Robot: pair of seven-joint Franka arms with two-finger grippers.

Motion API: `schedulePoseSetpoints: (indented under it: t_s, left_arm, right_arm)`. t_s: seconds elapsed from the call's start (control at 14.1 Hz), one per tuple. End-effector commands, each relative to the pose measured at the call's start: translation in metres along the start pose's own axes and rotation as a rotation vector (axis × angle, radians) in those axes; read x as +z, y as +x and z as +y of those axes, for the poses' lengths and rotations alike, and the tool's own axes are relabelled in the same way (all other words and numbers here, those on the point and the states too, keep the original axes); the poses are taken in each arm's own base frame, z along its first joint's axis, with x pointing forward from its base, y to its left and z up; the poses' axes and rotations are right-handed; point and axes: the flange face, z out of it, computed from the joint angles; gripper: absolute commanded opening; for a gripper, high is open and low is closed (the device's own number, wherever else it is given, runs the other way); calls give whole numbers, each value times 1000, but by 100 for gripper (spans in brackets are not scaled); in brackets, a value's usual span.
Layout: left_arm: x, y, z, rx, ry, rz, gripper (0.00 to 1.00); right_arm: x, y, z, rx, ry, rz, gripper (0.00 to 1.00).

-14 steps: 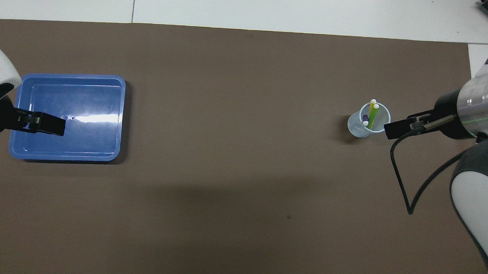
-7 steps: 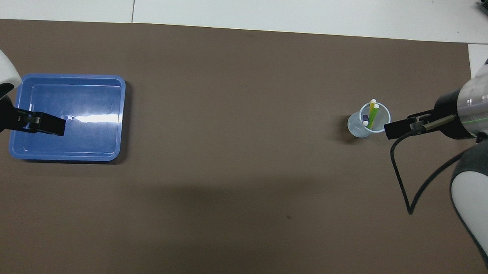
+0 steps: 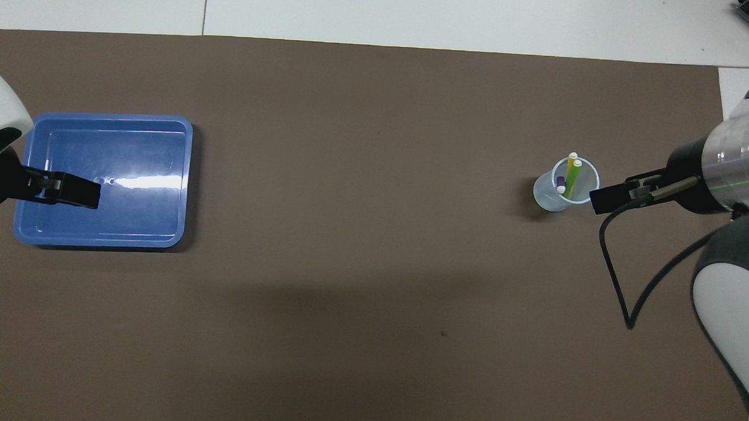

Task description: Transfer and insert pens with both arms

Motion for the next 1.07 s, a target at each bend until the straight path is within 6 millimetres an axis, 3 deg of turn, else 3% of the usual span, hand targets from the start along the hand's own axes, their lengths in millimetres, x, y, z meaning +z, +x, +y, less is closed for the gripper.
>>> schedulePoseSetpoints:
  t_s: [0.0, 0.43, 1.0]
  left_arm:
    - [-2, -9, -2, -12, 1, -4, 100]
    - [-2, -9, -2, -12, 1, -4, 100]
    - [1, -12, -1, -9, 1, -31, 100]
  right_arm:
    - [-1, 0, 0, 21, -7, 2, 100]
    - [1, 0, 4, 30, -7, 5, 100]
    - [-11, -6, 7, 31, -9, 20, 100]
